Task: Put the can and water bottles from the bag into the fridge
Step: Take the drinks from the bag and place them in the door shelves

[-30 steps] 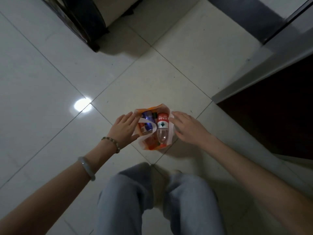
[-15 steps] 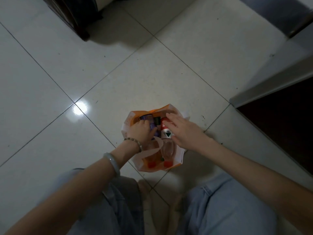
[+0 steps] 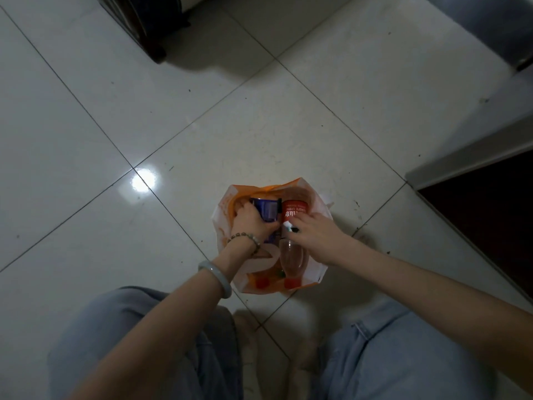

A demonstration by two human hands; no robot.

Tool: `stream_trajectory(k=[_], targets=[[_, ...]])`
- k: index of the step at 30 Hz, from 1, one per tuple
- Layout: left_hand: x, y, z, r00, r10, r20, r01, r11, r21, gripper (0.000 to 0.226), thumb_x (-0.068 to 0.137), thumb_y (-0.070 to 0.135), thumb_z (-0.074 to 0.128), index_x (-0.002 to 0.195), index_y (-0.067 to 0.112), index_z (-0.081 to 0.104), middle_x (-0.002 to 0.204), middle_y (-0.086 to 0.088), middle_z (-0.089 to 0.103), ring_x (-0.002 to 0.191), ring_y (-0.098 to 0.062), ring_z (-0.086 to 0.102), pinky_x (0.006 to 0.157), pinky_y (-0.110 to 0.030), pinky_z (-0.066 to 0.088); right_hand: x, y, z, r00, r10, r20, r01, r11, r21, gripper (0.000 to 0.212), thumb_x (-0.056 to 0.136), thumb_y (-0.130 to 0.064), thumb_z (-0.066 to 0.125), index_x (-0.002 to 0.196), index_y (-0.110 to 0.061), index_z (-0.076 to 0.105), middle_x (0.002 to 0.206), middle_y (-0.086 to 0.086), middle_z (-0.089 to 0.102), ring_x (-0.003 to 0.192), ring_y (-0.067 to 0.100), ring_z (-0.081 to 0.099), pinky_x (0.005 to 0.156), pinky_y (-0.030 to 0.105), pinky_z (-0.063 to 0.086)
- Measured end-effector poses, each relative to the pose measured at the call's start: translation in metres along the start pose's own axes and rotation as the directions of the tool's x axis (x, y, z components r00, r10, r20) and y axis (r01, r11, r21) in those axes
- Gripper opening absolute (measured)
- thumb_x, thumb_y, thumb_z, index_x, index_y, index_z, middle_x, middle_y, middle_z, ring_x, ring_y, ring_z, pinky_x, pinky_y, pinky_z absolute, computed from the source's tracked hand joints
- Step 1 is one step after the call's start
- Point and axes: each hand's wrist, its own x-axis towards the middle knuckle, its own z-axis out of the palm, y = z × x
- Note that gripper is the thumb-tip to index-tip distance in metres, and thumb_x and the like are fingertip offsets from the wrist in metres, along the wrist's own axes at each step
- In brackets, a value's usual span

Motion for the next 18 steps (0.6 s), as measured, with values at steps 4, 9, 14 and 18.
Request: stream_trajectory(k=[4, 9, 14, 18], targets=[[-0.018, -0.008, -0.012, 0.967, 0.238, -0.092, -0.231, 0.970, 0.076, 0.072, 0.062, 0.041, 0.079, 0.114, 0.008, 0.041, 0.116, -0.010, 0.046, 0.103, -0.023, 0.047, 0.079, -0.023, 0.034, 0.010, -0.004, 0.012, 0.993, -0.104, 0.046, 0.109, 0.989, -0.101, 0.026, 0.054, -0.015, 0.080, 0.077, -0.020, 0.068, 0.083, 0.004, 0.067, 0.080, 0.027, 0.063, 0.074, 0.039, 0.052], [-0.023, -0.019, -0.019, 0.915, 0.364, -0.174, -0.357, 0.931, 0.072, 0.066, 0.062, 0.041, 0.079, 0.111, 0.012, 0.046, 0.113, -0.006, 0.052, 0.104, -0.021, 0.046, 0.084, -0.024, 0.033, 0.022, -0.014, 0.009, 0.913, -0.147, 0.379, 0.236, 0.951, -0.200, 0.025, 0.080, -0.019, 0.066, 0.105, -0.021, 0.063, 0.114, 0.002, 0.063, 0.117, 0.031, 0.050, 0.105, 0.066, 0.021], [-0.033, -0.009, -0.025, 0.886, 0.414, -0.207, -0.419, 0.908, 0.023, 0.063, 0.063, 0.035, 0.080, 0.111, 0.009, 0.048, 0.110, -0.008, 0.052, 0.102, -0.021, 0.046, 0.082, -0.024, 0.033, 0.014, -0.013, 0.005, 0.929, -0.209, 0.306, 0.295, 0.917, -0.269, 0.013, 0.078, -0.015, 0.065, 0.092, -0.018, 0.066, 0.098, 0.003, 0.067, 0.111, 0.035, 0.051, 0.093, 0.065, 0.037], [-0.047, 0.000, -0.053, 0.850, 0.466, -0.247, -0.488, 0.872, -0.034, 0.061, 0.064, 0.029, 0.080, 0.111, 0.008, 0.047, 0.109, -0.008, 0.049, 0.096, -0.016, 0.047, 0.081, -0.026, 0.042, -0.001, 0.001, -0.009, 0.983, -0.175, 0.048, 0.176, 0.984, -0.020, 0.035, 0.063, -0.025, 0.081, 0.091, -0.018, 0.062, 0.094, 0.005, 0.069, 0.091, 0.026, 0.064, 0.077, 0.046, 0.053]])
